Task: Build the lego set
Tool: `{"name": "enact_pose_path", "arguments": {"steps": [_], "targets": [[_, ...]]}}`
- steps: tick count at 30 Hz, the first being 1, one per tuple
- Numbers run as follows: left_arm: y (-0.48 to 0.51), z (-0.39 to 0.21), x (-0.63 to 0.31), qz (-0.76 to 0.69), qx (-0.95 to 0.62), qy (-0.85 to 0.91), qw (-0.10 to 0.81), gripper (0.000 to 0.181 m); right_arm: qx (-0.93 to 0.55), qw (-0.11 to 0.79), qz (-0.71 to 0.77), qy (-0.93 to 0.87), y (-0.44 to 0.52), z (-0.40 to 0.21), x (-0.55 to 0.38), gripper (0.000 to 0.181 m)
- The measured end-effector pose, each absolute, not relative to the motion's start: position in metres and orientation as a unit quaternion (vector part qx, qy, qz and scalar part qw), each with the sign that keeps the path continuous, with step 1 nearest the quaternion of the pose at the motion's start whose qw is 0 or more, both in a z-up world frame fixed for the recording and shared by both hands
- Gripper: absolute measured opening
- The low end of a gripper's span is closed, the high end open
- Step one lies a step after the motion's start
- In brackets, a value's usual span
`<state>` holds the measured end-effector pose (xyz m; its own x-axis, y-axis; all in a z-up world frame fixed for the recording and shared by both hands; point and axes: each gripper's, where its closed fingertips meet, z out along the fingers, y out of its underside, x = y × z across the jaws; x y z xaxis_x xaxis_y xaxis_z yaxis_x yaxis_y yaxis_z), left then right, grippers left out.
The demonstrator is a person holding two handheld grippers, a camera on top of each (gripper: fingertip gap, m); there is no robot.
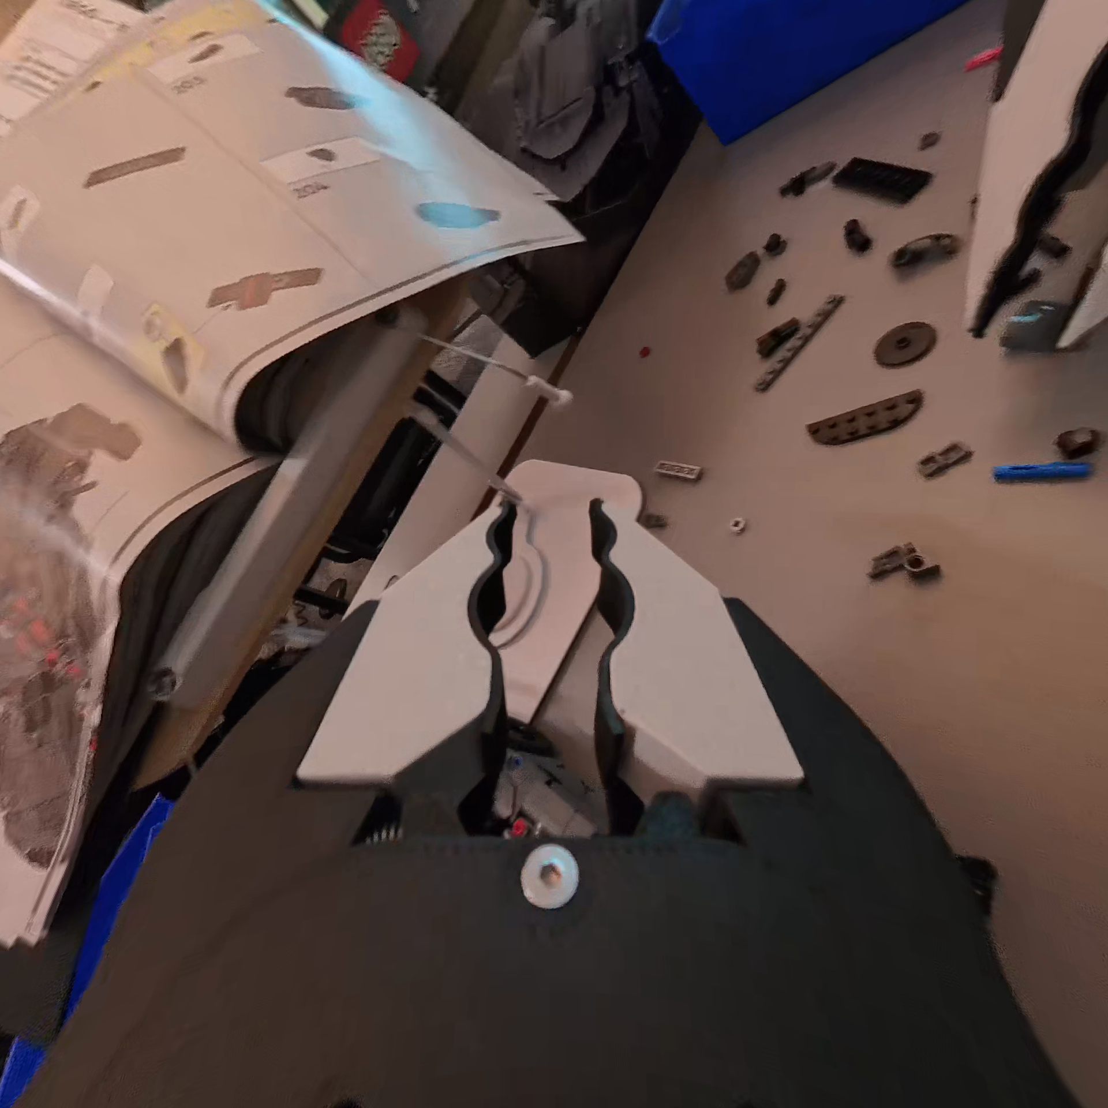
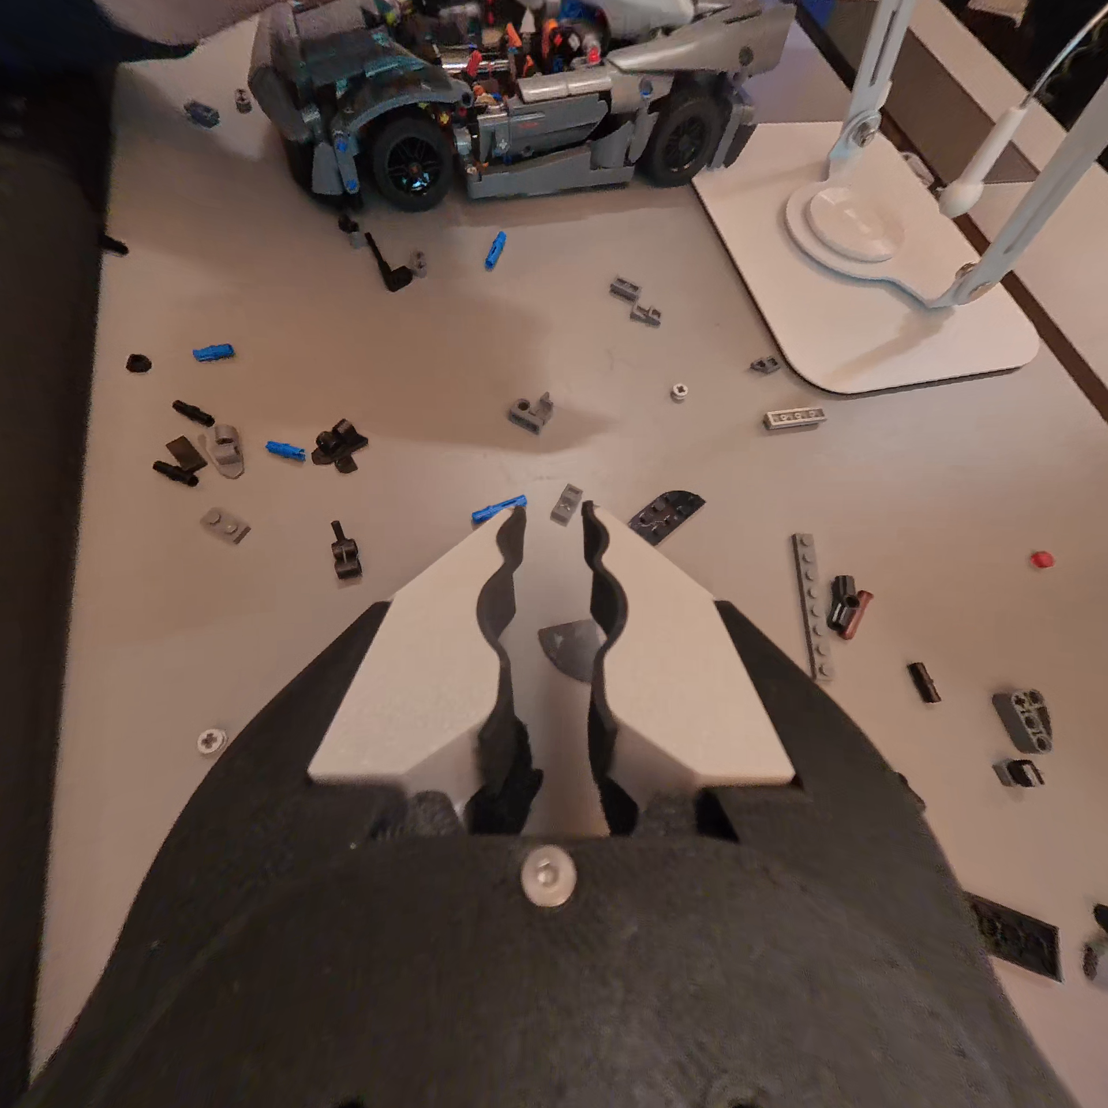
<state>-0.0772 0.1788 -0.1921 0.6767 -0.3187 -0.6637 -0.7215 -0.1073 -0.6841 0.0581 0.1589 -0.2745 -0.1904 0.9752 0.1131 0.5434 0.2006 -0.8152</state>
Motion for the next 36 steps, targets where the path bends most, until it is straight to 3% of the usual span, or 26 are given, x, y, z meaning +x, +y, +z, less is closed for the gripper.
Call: {"name": "enact_pose_path", "arguments": {"steps": [11,20,36], "targets": [[0.173,-0.161,-0.136,0.161,-0.737,0.256,0.604,0.022,-0.575,0.371,0.299,-0.666,0.184,-0.269,0.058,0.018],[0.177,-0.172,-0.143,0.141,-0.751,0.249,0.595,0.022,-0.591,0.397,0.255,-0.655,0.198,-0.262,0.047,0.021],[0.177,-0.176,-0.141,0.132,-0.753,0.252,0.593,0.021,-0.705,0.495,0.246,-0.444,0.288,-0.231,0.118,0.024]]}}
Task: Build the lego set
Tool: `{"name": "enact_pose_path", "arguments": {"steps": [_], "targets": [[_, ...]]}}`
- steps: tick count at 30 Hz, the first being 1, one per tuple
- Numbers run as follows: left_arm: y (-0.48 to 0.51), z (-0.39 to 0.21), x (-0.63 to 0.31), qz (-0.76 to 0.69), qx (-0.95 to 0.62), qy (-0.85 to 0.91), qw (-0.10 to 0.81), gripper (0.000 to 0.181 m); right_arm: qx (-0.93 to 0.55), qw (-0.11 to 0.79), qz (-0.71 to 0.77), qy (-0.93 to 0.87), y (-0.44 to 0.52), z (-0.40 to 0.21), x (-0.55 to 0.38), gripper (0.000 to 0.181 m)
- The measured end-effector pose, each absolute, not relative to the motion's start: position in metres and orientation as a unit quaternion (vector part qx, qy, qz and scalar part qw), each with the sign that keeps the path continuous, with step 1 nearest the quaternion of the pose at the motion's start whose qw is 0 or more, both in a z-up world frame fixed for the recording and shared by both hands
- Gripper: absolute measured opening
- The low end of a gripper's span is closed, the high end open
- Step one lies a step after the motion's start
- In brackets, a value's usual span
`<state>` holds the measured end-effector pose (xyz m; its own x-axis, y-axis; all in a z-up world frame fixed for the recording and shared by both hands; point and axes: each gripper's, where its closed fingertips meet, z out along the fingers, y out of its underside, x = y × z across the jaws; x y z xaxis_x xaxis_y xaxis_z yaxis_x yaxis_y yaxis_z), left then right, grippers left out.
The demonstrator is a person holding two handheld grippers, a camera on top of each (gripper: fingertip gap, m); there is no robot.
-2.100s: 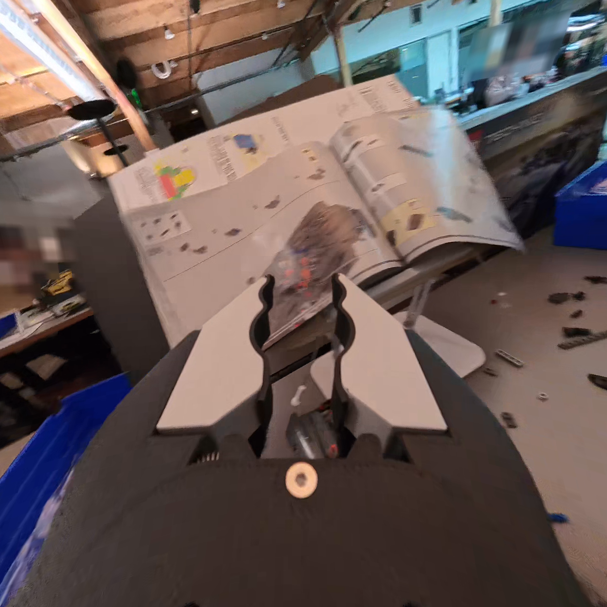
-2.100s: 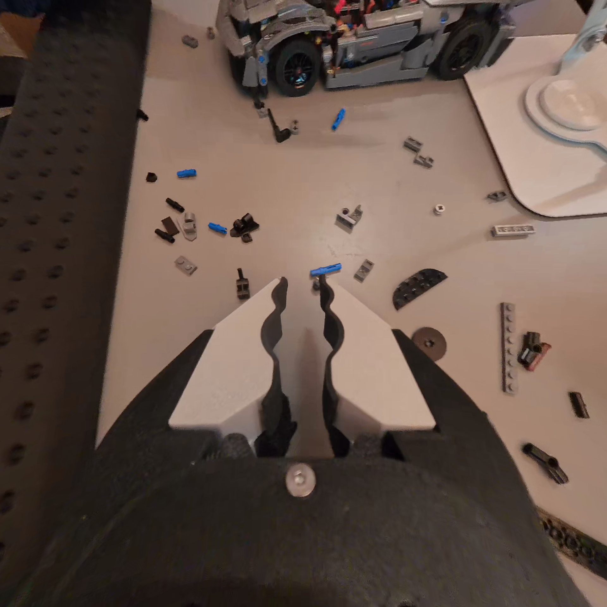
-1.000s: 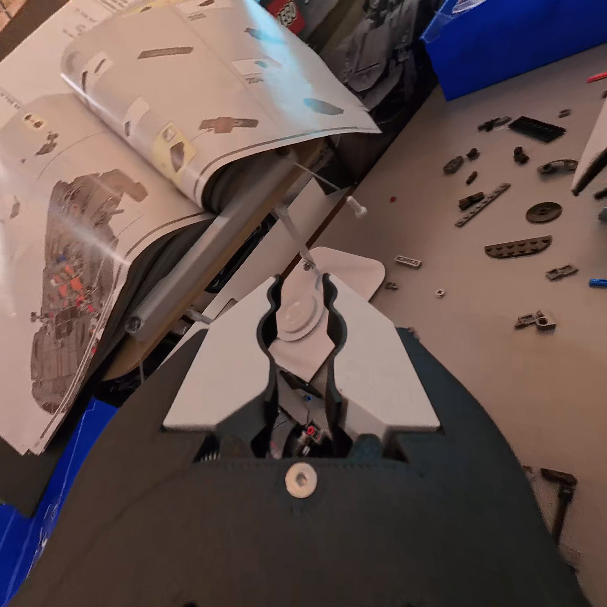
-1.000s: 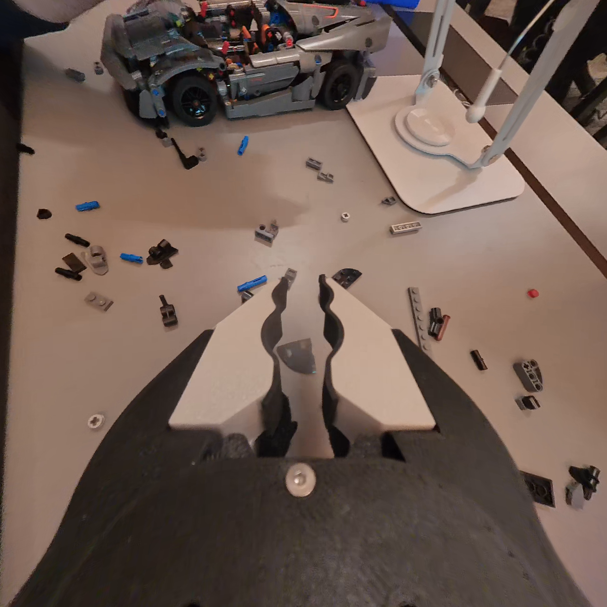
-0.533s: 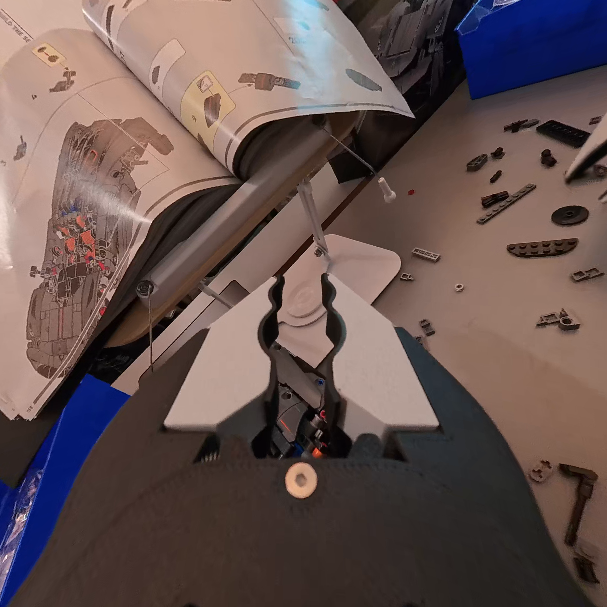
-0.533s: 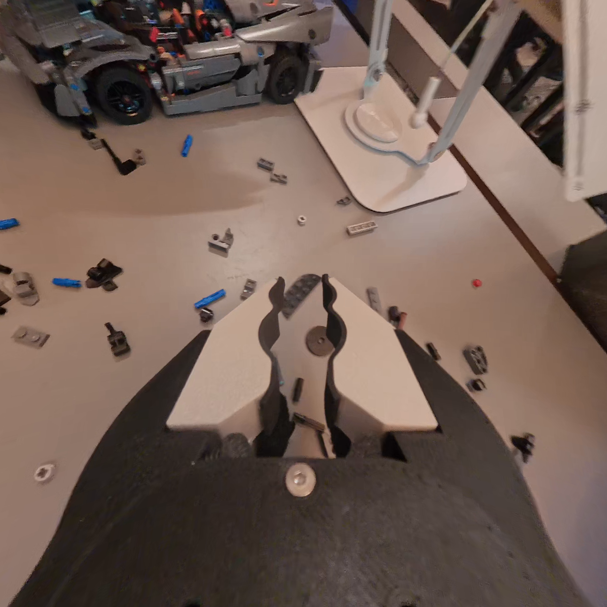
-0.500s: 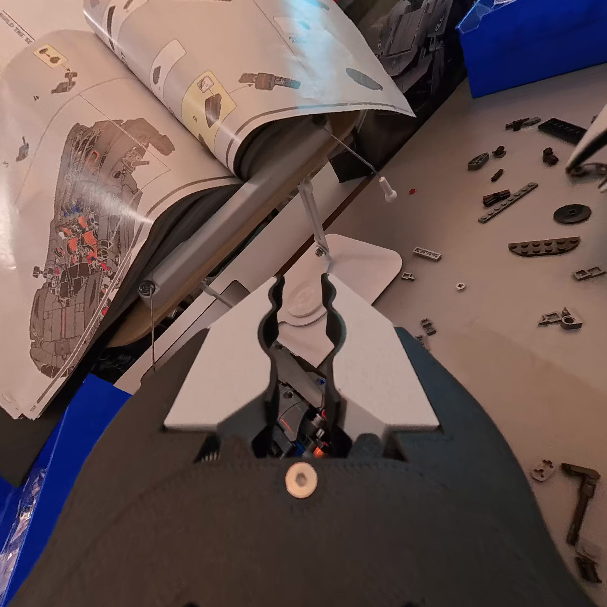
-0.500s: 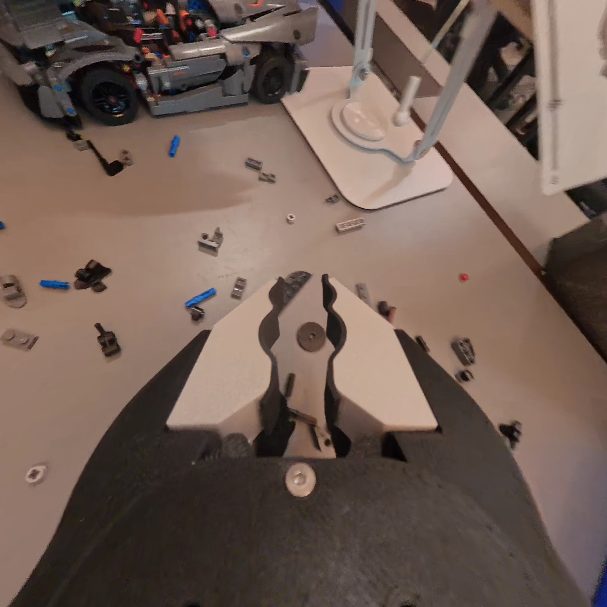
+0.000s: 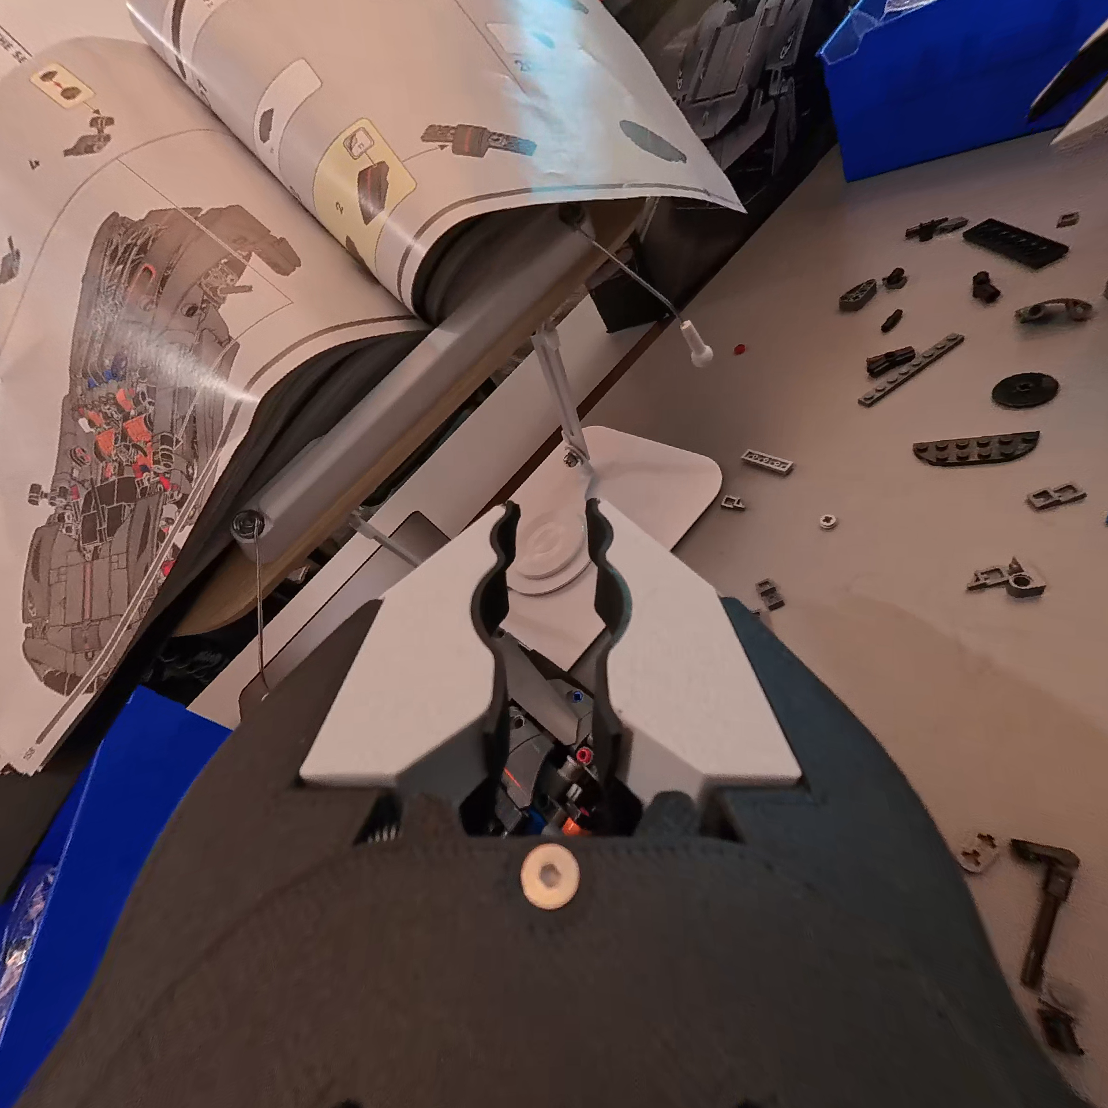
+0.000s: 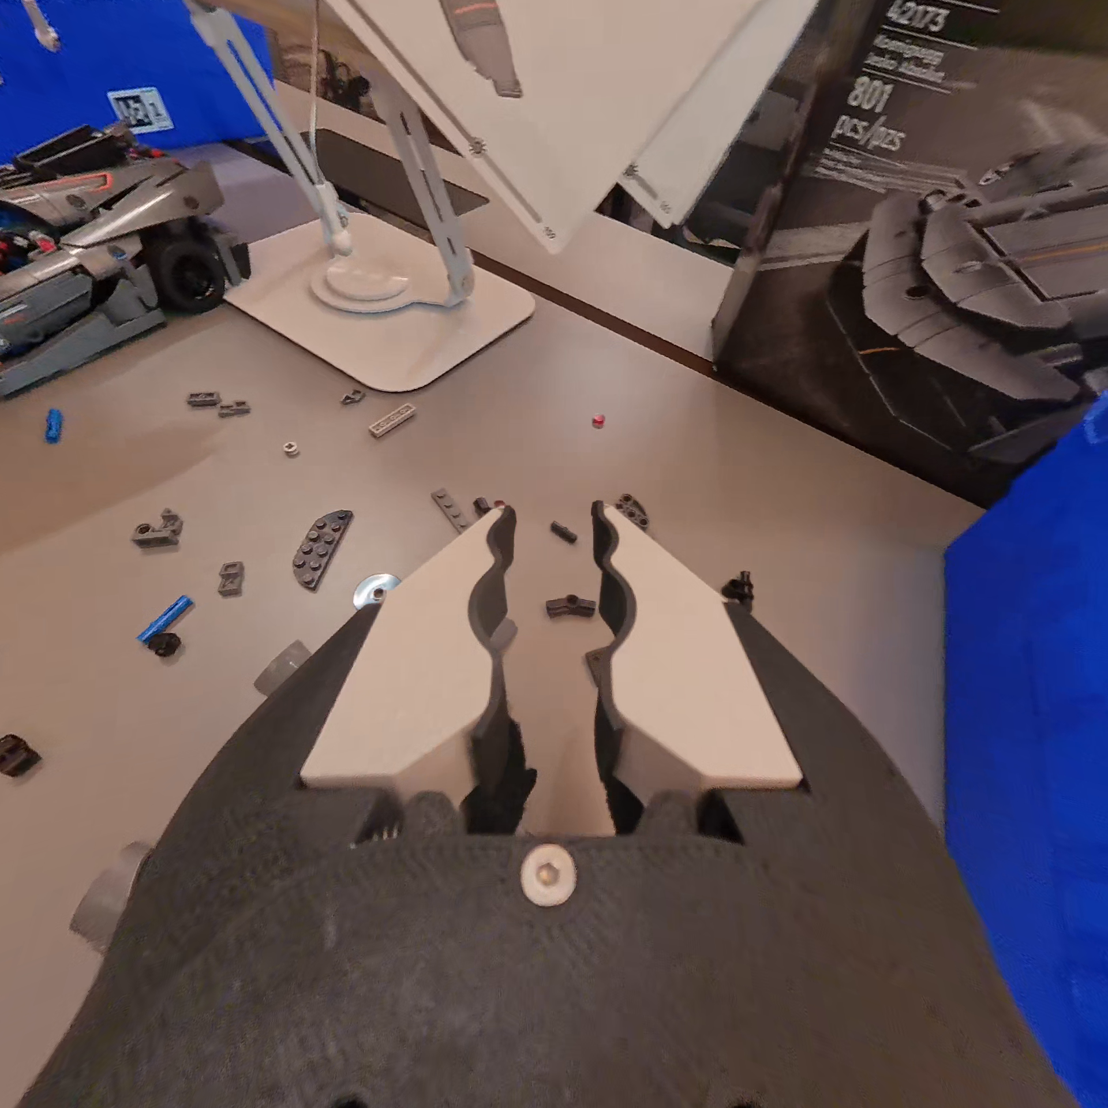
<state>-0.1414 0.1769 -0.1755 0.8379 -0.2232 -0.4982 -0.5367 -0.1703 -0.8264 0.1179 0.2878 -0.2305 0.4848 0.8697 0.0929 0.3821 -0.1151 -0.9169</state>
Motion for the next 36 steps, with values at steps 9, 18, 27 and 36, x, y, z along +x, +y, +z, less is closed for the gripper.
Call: {"name": "enact_pose_path", "arguments": {"steps": [9,18,27,36], "targets": [[0.177,-0.177,-0.143,0.127,-0.756,0.252,0.591,0.021,-0.715,0.509,0.252,-0.408,0.297,-0.223,0.133,0.024],[0.176,-0.179,-0.141,0.12,-0.762,0.252,0.584,0.022,-0.697,0.496,0.264,-0.446,0.284,-0.227,0.12,0.024],[0.176,-0.18,-0.142,0.119,-0.764,0.255,0.58,0.023,-0.688,0.473,0.269,-0.479,0.272,-0.236,0.11,0.023],[0.176,-0.18,-0.148,0.121,-0.766,0.248,0.581,0.023,-0.664,0.462,0.261,-0.527,0.255,-0.239,0.098,0.022]]}}
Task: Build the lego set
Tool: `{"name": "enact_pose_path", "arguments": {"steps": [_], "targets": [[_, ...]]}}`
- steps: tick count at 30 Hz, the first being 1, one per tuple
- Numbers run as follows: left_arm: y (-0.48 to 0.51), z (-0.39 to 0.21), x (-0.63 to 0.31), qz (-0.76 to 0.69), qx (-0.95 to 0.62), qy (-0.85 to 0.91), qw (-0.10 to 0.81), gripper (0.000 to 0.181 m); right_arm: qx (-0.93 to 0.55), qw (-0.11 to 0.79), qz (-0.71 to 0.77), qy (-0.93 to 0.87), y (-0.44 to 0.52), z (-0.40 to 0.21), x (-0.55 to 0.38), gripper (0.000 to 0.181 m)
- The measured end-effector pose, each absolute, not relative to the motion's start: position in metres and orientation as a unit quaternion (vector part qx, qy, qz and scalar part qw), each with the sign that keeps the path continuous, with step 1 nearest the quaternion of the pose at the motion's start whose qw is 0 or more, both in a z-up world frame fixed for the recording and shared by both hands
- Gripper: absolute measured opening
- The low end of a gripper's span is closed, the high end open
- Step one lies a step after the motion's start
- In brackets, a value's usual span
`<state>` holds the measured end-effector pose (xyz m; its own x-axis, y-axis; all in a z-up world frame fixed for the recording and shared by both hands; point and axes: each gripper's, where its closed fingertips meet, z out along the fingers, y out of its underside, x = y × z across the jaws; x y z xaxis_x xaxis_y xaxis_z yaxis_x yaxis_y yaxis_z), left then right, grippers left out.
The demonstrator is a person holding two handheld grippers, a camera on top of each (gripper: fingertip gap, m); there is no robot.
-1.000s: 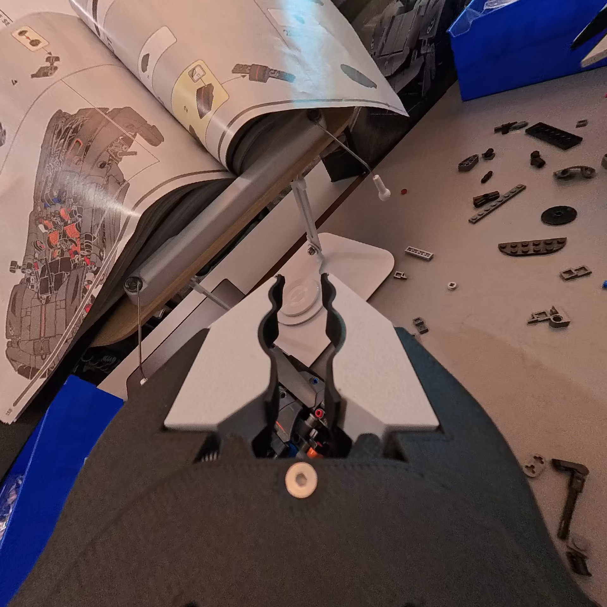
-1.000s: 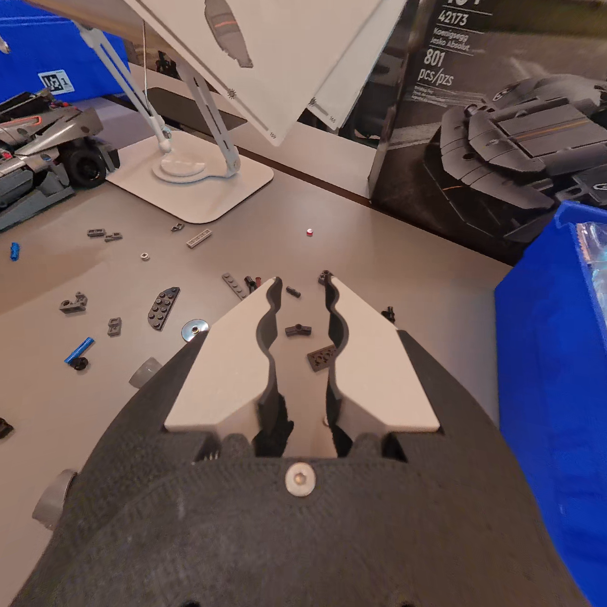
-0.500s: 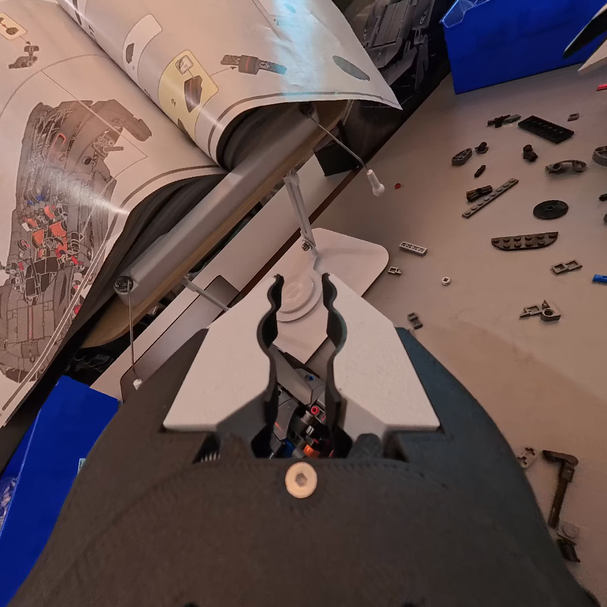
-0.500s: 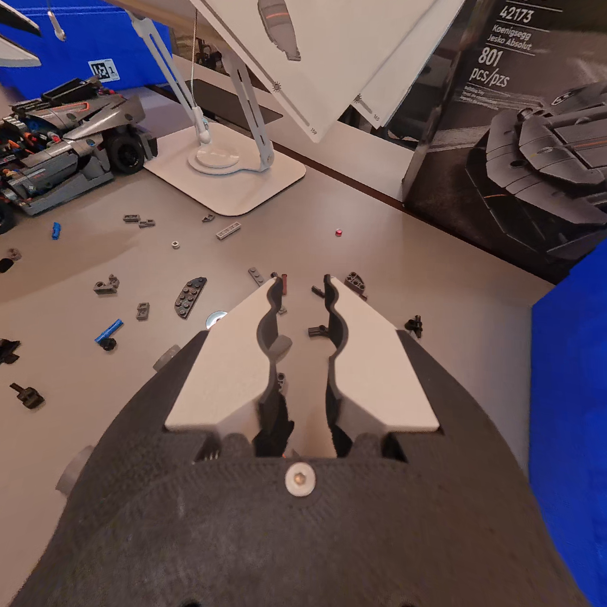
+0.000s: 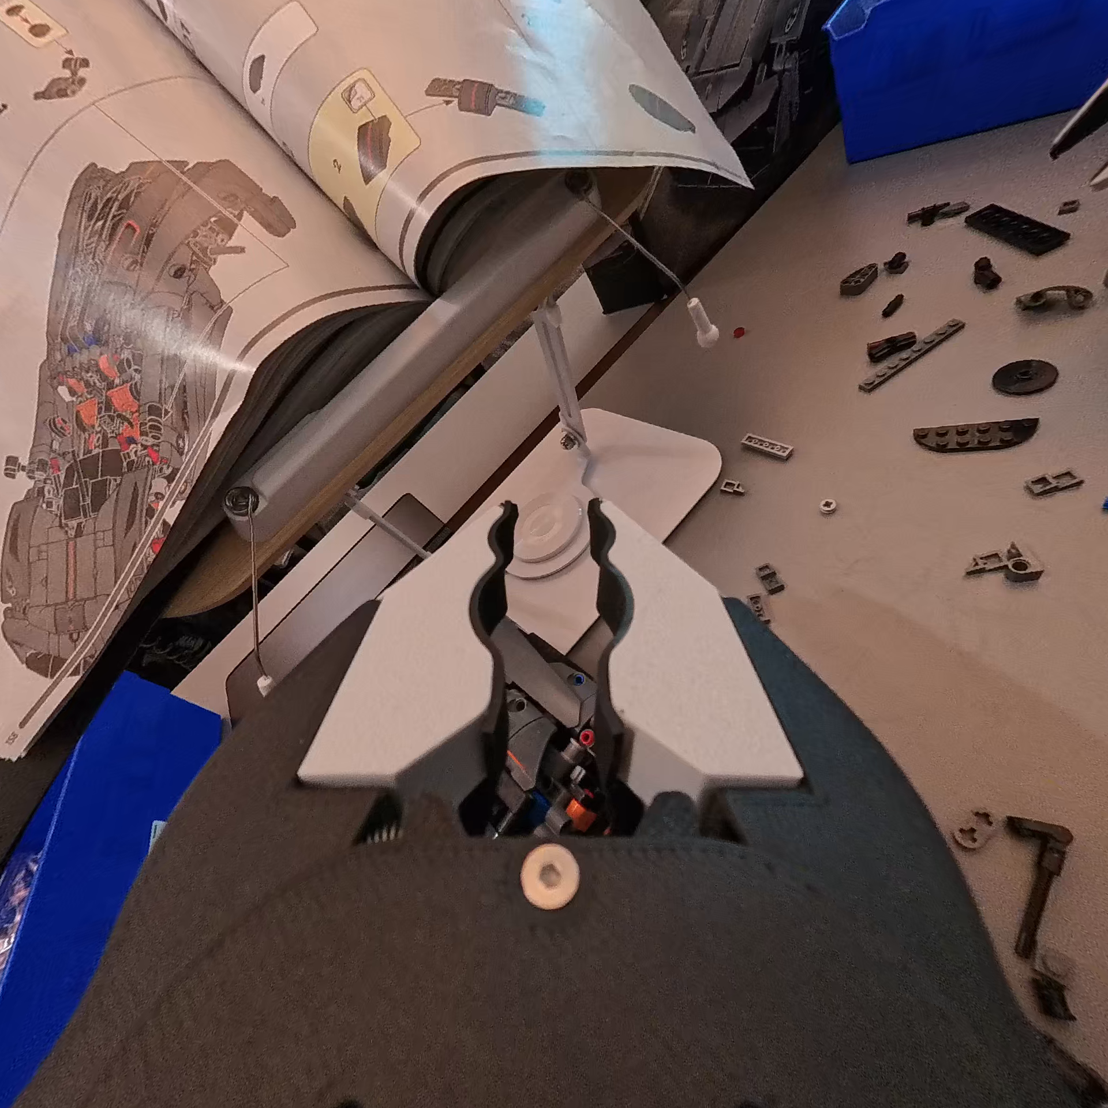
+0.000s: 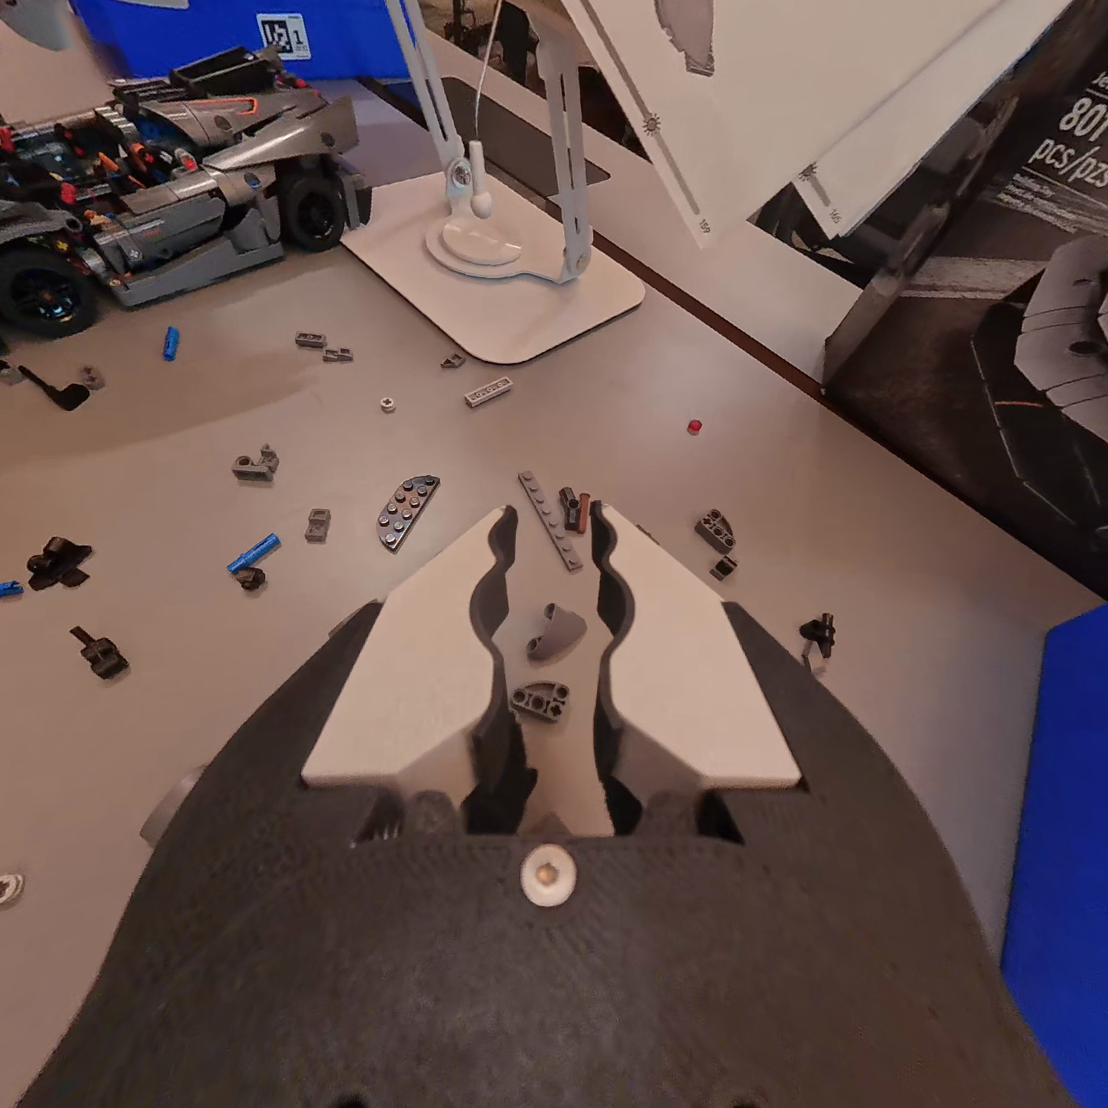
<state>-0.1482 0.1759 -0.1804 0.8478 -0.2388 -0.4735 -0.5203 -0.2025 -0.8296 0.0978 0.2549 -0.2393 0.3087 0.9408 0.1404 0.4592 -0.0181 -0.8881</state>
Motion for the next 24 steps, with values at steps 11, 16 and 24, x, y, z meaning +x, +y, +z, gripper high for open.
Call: {"name": "enact_pose_path", "arguments": {"steps": [11,16,24], "targets": [[0.171,-0.168,-0.155,0.119,-0.757,0.229,0.6,0.024,-0.664,0.448,0.25,-0.544,0.251,-0.248,0.095,0.022],[0.16,-0.144,-0.183,0.155,-0.74,0.196,0.625,0.024,-0.661,0.45,0.244,-0.548,0.25,-0.247,0.095,0.021],[0.13,-0.107,-0.234,0.132,-0.705,0.092,0.691,0.024,-0.656,0.449,0.242,-0.556,0.247,-0.246,0.093,0.022]]}}
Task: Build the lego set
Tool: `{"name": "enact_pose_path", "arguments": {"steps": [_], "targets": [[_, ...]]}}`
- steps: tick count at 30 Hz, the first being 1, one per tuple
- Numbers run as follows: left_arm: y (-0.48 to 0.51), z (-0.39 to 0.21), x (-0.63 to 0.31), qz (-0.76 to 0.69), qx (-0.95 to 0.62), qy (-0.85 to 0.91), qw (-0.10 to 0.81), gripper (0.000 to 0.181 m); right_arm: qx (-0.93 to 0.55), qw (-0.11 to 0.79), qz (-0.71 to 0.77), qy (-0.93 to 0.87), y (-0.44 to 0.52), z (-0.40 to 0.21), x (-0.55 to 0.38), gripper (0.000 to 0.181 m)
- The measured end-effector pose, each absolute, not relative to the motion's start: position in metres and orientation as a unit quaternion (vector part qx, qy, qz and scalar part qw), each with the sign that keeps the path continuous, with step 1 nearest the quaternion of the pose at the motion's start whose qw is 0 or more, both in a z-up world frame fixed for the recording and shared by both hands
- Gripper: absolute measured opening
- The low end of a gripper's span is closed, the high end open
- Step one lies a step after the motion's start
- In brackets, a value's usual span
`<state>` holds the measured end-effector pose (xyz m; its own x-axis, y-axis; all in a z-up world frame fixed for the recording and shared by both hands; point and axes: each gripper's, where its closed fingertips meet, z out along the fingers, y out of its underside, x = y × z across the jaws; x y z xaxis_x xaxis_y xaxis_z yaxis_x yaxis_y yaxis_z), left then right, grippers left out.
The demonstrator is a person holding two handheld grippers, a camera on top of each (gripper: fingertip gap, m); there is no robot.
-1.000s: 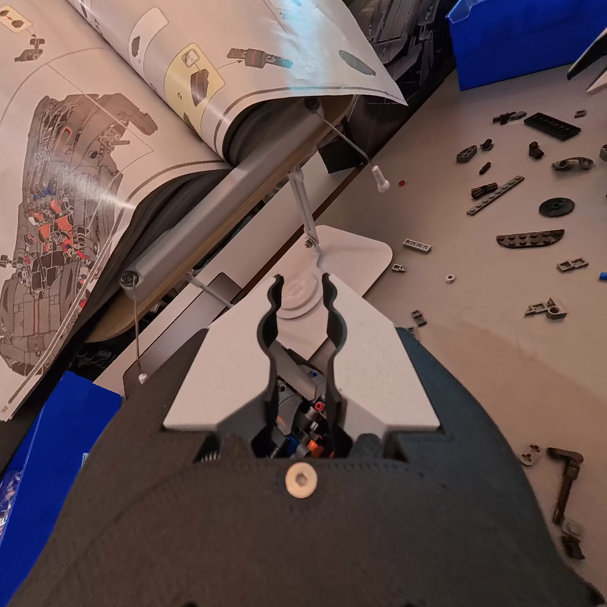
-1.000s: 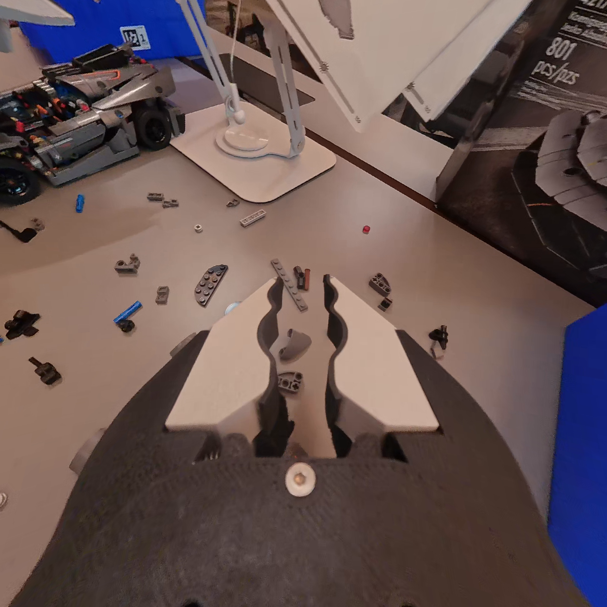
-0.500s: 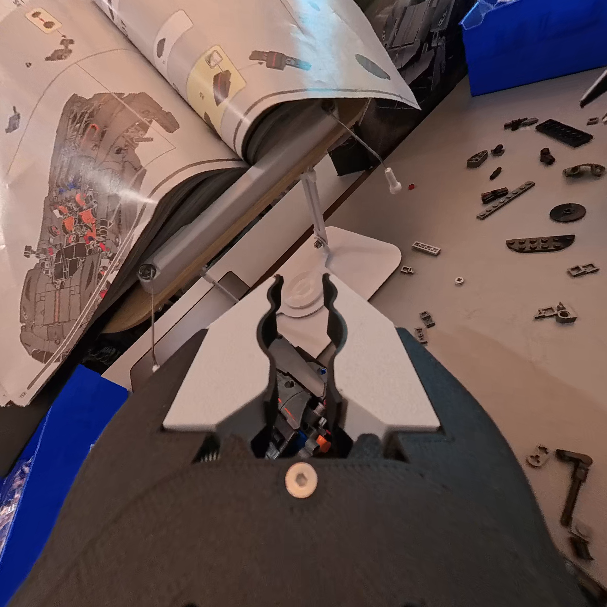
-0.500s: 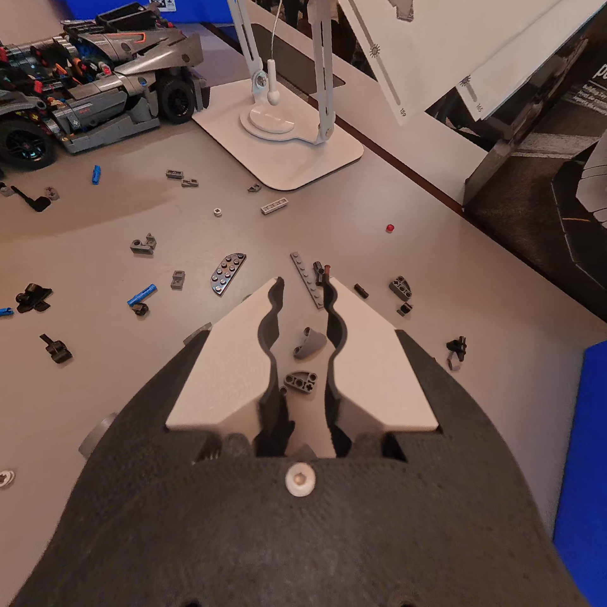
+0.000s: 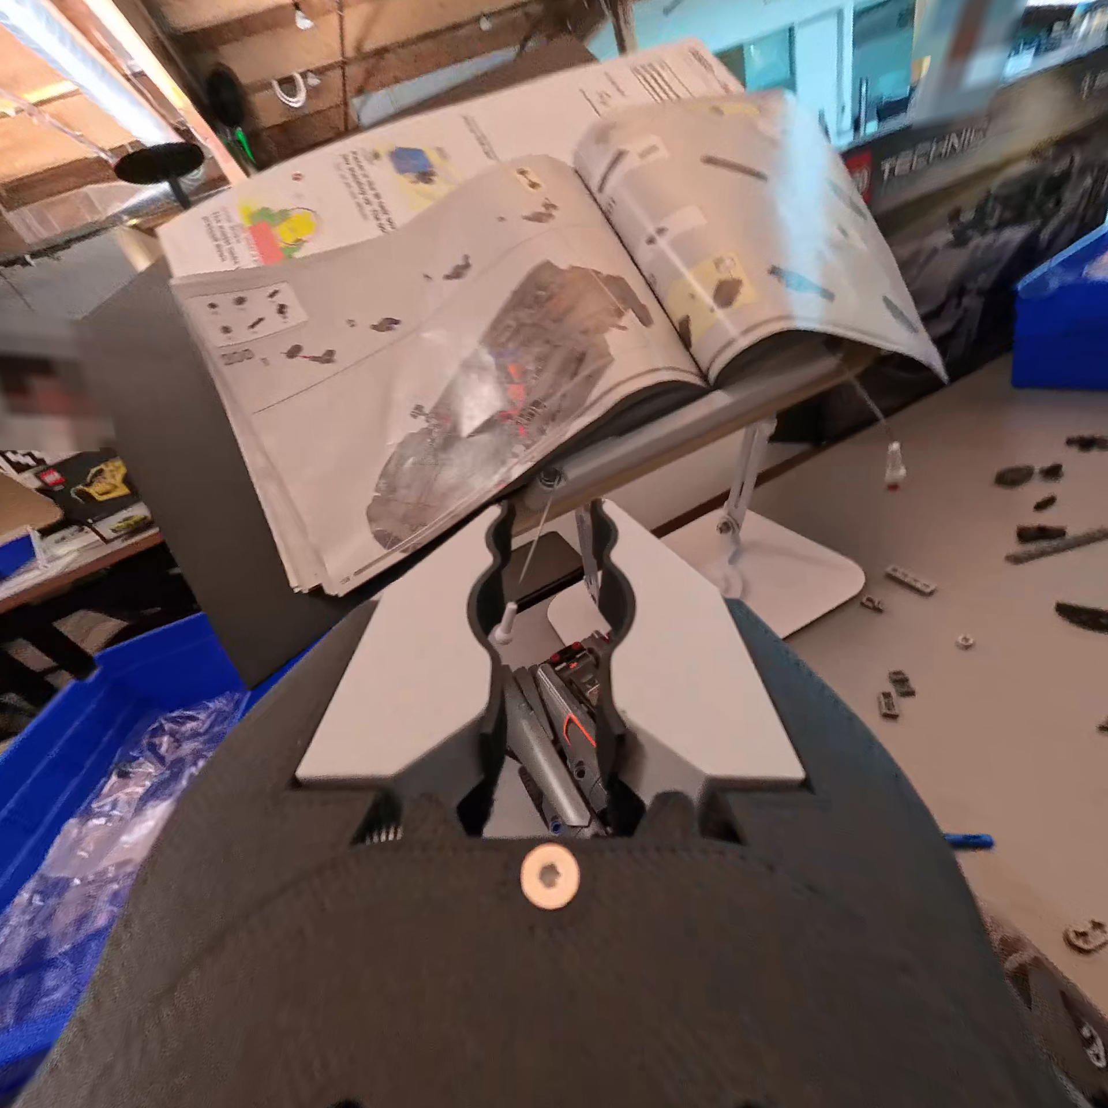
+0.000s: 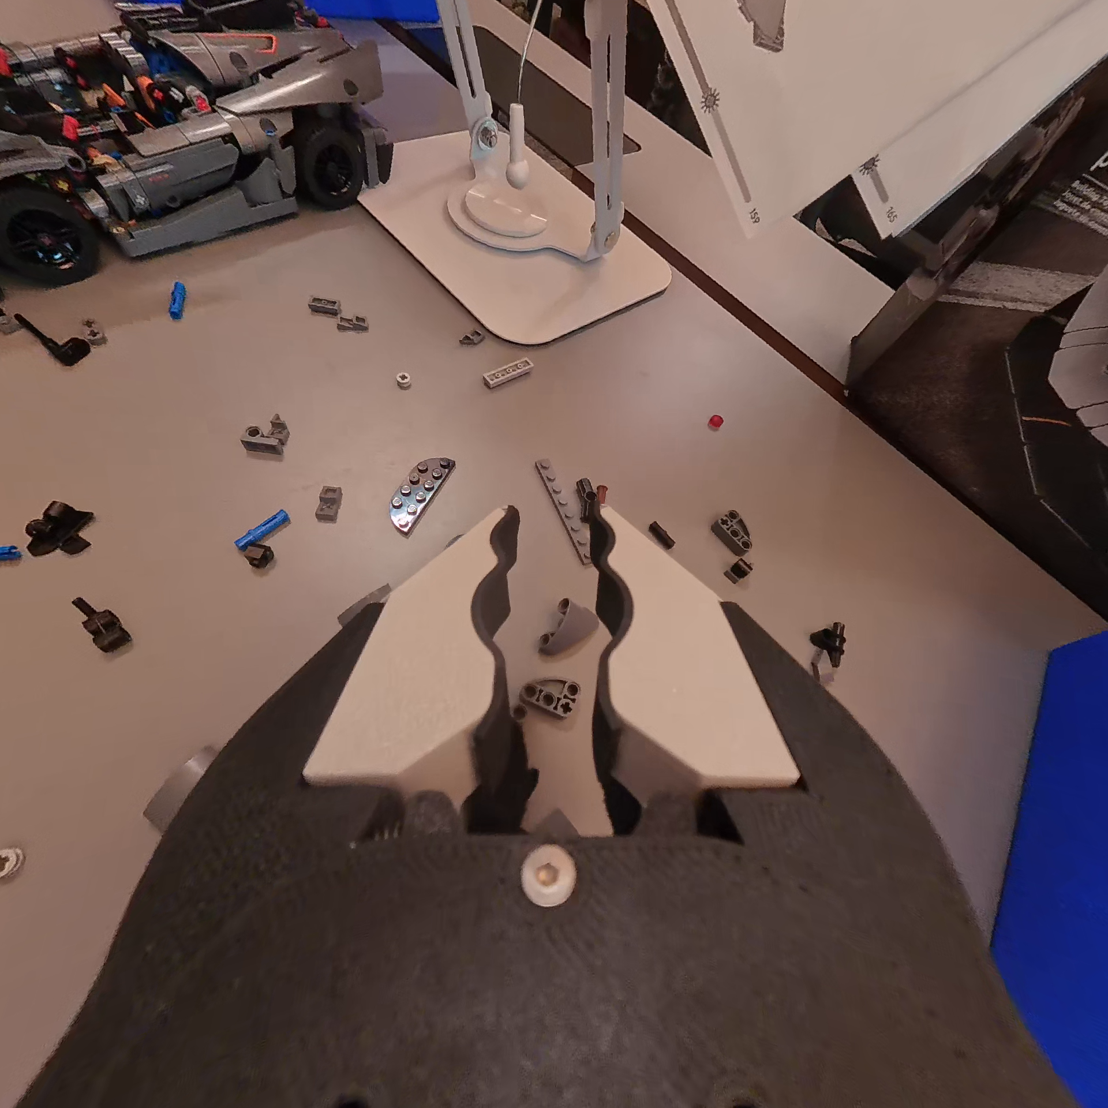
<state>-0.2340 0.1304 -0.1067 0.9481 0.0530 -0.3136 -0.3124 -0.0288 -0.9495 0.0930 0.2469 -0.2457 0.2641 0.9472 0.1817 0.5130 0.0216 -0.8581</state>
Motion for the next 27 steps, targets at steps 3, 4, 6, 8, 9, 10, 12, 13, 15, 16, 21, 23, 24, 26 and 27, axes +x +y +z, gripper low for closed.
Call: {"name": "enact_pose_path", "arguments": {"steps": [3,4,6,8,9,10,12,13,15,16,21,23,24,26,27], "targets": [[0.123,-0.099,-0.245,0.099,-0.694,0.059,0.711,0.024,-0.653,0.452,0.245,-0.556,0.246,-0.242,0.093,0.021],[0.121,-0.099,-0.248,0.099,-0.694,0.054,0.711,0.024,-0.652,0.452,0.246,-0.556,0.246,-0.241,0.093,0.021],[0.12,-0.1,-0.253,0.104,-0.696,0.049,0.709,0.024,-0.651,0.454,0.247,-0.556,0.246,-0.24,0.093,0.021],[0.121,-0.102,-0.253,0.102,-0.699,0.05,0.706,0.024,-0.65,0.455,0.248,-0.556,0.245,-0.239,0.093,0.021],[0.123,-0.103,-0.251,0.103,-0.701,0.054,0.704,0.024,-0.646,0.457,0.247,-0.56,0.243,-0.238,0.092,0.021],[0.123,-0.104,-0.25,0.11,-0.702,0.058,0.701,0.024,-0.634,0.46,0.248,-0.57,0.238,-0.234,0.091,0.021],[0.124,-0.104,-0.248,0.133,-0.703,0.07,0.695,0.024,-0.603,0.471,0.267,-0.587,0.217,-0.219,0.079,0.016],[0.123,-0.103,-0.249,0.144,-0.702,0.075,0.693,0.024,-0.586,0.464,0.293,-0.596,0.198,-0.209,0.068,0.015],[0.122,-0.101,-0.25,0.154,-0.698,0.078,0.695,0.024,-0.554,0.422,0.34,-0.631,0.15,-0.202,0.039,0.021],[0.121,-0.1,-0.251,0.154,-0.696,0.076,0.697,0.023,-0.543,0.401,0.354,-0.648,0.126,-0.202,0.023,0.026],[0.118,-0.103,-0.269,0.136,-0.691,0.053,0.708,0.023,-0.469,0.307,0.401,-0.725,0.008,-0.216,-0.059,0.02],[0.117,-0.109,-0.282,0.12,-0.695,0.029,0.708,0.023,-0.46,0.269,0.406,-0.742,-0.026,-0.228,-0.088,0.022],[0.116,-0.11,-0.288,0.114,-0.694,0.017,0.71,0.023,-0.458,0.254,0.399,-0.752,-0.038,-0.236,-0.1,0.023],[0.111,-0.11,-0.298,0.101,-0.688,-0.004,0.719,0.023,-0.45,0.243,0.365,-0.778,-0.052,-0.254,-0.122,0.022],[0.109,-0.11,-0.302,0.1,-0.686,-0.01,0.721,0.023,-0.448,0.236,0.344,-0.79,-0.055,-0.264,-0.131,0.023]]}}
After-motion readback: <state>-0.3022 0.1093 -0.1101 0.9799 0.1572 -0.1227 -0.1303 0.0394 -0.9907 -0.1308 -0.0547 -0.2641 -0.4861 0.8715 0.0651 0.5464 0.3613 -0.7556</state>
